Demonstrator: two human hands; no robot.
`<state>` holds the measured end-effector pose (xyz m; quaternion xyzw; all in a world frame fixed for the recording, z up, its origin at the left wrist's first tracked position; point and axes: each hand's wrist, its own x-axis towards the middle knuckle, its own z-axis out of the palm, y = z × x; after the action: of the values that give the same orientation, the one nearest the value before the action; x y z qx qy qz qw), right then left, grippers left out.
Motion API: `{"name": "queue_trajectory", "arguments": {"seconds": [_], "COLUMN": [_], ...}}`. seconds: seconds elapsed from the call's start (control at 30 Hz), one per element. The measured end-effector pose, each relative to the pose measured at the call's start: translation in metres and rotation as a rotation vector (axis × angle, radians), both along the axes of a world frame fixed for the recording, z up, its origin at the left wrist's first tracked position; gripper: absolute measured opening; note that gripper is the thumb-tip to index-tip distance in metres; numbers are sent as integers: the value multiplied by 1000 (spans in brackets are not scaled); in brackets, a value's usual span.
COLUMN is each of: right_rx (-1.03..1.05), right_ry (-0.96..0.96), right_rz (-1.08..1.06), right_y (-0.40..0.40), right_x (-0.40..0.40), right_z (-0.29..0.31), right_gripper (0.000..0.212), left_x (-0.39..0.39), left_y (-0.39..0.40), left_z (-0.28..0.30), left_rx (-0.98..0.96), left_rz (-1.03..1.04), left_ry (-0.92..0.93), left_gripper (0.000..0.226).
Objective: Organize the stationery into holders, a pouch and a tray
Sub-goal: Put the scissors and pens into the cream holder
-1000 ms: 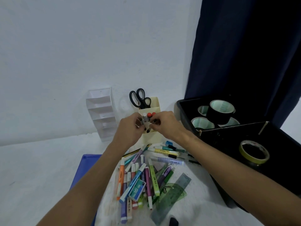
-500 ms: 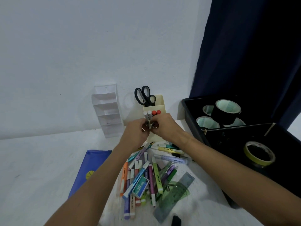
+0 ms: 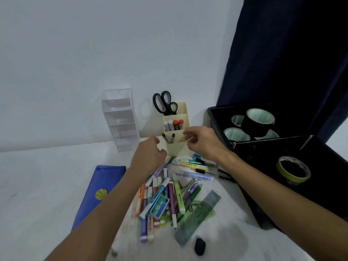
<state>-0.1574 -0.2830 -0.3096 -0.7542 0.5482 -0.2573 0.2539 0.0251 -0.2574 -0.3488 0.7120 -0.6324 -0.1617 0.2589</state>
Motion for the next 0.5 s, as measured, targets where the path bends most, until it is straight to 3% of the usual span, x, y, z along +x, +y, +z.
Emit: {"name": "queue_trajectory", "arguments": {"seconds": [0.1, 0.17, 0.4, 0.5], "right_rx": [62, 90, 283, 302], "right_ry": [160, 288, 742, 837], "right_rz": [2, -9, -9, -2], "right_y": [5, 9, 30, 35], "right_x": [-25, -38, -39, -32], "right_z": [5, 7, -6, -9], "right_gripper": [35, 30, 29, 30], "left_x": [-7, -18, -66, -82], "left_y": [6, 7, -6, -9], "left_z": [1, 5, 0, -11], "left_rx": [168, 162, 69, 107], "left_rz": [-77, -155, -557, -686], "left_ry": [-137, -176, -244, -354], "left_gripper": [22, 16, 25, 24]}}
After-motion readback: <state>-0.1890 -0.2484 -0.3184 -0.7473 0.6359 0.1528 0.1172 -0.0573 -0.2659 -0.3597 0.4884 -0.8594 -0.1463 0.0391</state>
